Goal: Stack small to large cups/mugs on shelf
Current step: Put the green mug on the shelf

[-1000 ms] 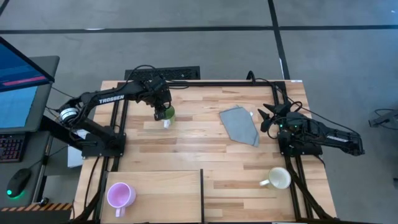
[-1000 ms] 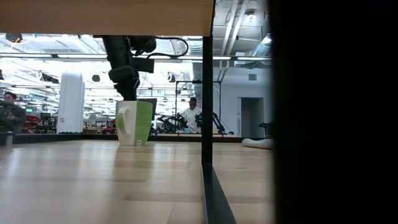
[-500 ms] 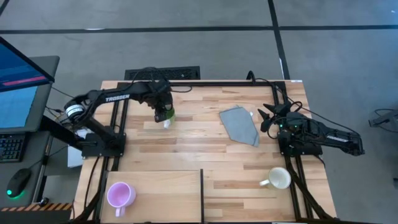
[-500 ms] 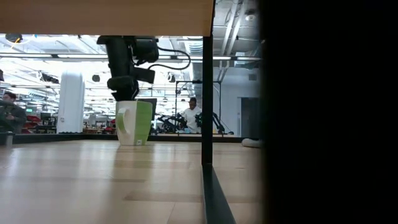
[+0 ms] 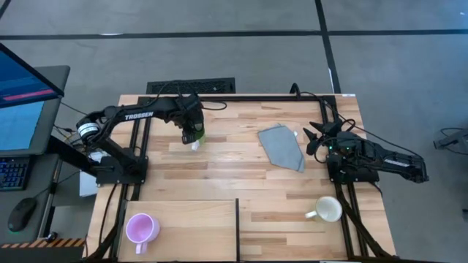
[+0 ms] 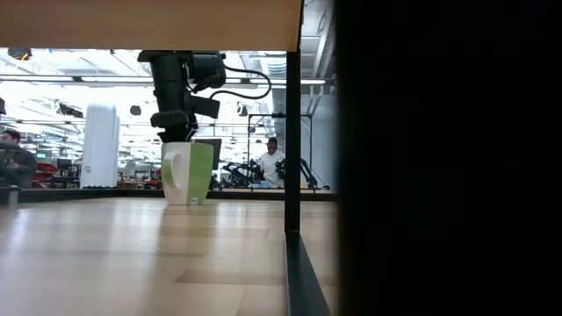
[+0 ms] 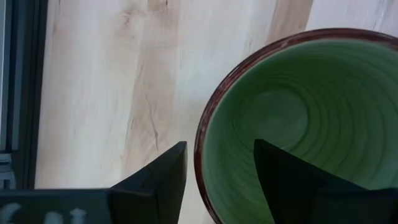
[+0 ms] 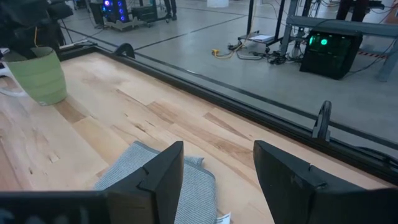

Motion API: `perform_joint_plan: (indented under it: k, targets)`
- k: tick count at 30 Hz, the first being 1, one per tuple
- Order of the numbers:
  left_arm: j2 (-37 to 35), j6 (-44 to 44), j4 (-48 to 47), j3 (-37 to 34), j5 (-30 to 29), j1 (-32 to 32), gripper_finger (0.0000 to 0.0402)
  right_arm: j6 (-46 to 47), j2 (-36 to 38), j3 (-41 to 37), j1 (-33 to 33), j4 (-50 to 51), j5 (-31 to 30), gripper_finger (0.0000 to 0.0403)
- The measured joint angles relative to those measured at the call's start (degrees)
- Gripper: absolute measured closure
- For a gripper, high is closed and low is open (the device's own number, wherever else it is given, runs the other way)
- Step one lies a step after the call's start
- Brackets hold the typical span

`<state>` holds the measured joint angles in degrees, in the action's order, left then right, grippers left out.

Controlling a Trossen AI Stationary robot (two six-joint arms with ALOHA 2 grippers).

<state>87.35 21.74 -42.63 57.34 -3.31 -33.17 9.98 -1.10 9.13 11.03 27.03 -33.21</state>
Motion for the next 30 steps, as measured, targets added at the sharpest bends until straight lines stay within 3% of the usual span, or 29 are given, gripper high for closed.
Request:
perform_joint_plan:
  k: [30]
  targets:
    - [-0.09,-1.01,-1.66,3.37,0.90,0.00,0.0223,0.00,-0.01,0.00,0.00,0.00,-0.02,0.0187]
